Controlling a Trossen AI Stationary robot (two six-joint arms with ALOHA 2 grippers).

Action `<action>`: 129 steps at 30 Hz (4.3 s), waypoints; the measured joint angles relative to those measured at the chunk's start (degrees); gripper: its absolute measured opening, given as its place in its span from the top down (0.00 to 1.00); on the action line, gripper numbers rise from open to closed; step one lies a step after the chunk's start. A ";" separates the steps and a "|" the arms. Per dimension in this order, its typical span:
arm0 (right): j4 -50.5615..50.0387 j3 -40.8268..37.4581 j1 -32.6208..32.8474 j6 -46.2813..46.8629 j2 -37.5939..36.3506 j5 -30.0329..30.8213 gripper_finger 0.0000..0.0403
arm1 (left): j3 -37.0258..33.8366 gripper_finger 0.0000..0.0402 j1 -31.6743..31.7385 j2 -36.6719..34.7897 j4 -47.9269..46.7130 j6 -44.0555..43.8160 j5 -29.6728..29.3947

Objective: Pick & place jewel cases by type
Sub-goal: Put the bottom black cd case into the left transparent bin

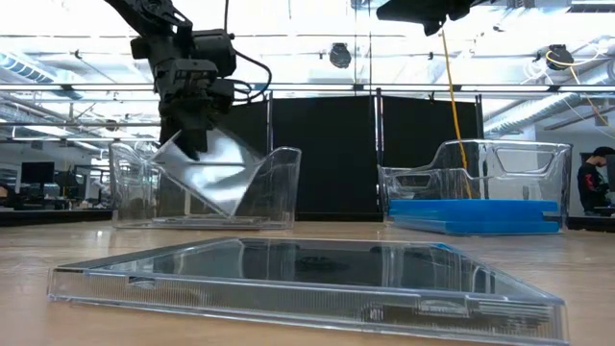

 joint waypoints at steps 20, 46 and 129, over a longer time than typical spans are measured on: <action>0.15 0.00 0.00 -0.06 0.00 0.02 1.00 | 0.00 0.25 -1.83 0.00 0.06 0.04 -2.43; 3.26 -2.47 -0.02 -0.12 0.04 0.00 1.00 | 11.28 0.27 -9.81 -0.04 -6.09 1.47 -17.39; 31.77 29.97 -21.38 -4.58 57.81 -15.19 1.00 | -25.62 0.26 -31.93 -46.58 29.21 11.44 -38.87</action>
